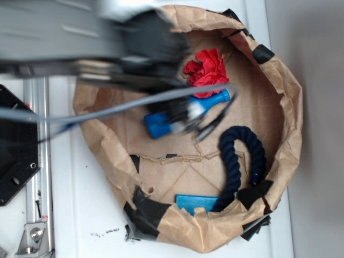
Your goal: Grab the red paper.
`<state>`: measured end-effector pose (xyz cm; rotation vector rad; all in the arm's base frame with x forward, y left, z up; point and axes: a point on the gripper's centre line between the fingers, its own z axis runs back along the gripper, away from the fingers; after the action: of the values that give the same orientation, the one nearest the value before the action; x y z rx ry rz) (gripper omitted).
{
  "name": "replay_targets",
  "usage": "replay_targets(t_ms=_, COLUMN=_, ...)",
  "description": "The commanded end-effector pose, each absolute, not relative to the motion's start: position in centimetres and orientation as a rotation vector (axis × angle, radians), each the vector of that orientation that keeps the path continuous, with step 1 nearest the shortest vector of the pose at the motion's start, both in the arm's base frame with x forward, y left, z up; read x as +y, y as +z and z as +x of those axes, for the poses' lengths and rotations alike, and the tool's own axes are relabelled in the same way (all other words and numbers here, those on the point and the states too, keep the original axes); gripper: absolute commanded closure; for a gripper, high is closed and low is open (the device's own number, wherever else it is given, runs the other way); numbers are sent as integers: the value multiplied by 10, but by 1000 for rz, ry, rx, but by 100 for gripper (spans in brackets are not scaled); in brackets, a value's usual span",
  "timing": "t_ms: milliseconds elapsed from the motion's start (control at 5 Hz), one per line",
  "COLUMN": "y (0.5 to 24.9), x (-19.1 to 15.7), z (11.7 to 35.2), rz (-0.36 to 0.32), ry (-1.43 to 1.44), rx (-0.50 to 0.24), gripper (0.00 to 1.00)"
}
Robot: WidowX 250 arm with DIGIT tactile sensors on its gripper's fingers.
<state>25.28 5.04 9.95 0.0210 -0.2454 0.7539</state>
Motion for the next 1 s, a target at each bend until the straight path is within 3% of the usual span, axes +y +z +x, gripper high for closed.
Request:
replay_targets(t_ms=0, y=70, x=68, z=286, rz=38, ry=841, rx=-284, gripper=0)
replay_targets(t_ms=400, y=73, x=79, z=303, rz=35, ry=776, rx=-336, gripper=0)
replay_targets(t_ms=600, y=68, x=90, z=310, rz=95, ry=706, rx=-356, gripper=0)
replay_targets(t_ms=800, y=60, x=96, z=301, rz=131, ry=718, rx=-322, gripper=100)
